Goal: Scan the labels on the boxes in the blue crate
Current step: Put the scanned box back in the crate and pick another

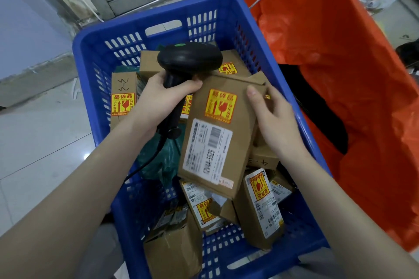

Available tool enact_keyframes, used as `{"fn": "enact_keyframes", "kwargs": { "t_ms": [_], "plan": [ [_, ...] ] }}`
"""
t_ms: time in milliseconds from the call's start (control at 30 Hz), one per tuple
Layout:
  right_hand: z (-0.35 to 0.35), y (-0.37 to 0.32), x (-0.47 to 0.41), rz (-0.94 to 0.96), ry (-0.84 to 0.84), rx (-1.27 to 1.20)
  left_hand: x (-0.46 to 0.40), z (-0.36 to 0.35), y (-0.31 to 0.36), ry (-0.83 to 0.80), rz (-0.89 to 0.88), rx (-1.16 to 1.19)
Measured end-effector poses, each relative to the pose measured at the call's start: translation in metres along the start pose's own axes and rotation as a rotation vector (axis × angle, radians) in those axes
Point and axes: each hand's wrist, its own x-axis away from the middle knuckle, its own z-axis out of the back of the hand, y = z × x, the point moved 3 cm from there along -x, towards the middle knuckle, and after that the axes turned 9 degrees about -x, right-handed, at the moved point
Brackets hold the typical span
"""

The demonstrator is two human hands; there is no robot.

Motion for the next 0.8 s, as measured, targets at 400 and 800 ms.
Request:
{"fn": "enact_keyframes", "kwargs": {
  "t_ms": [400,800],
  "plan": [
    [-0.016,0.023,0.008,-0.105,-0.234,0.262,0.001,-0.003,-0.010,-0.055,0.040,-0.139],
    [-0.032,0.039,0.012,-0.138,-0.219,0.406,-0.005,-0.001,-0.021,-0.030,0.067,-0.191]
  ]
}}
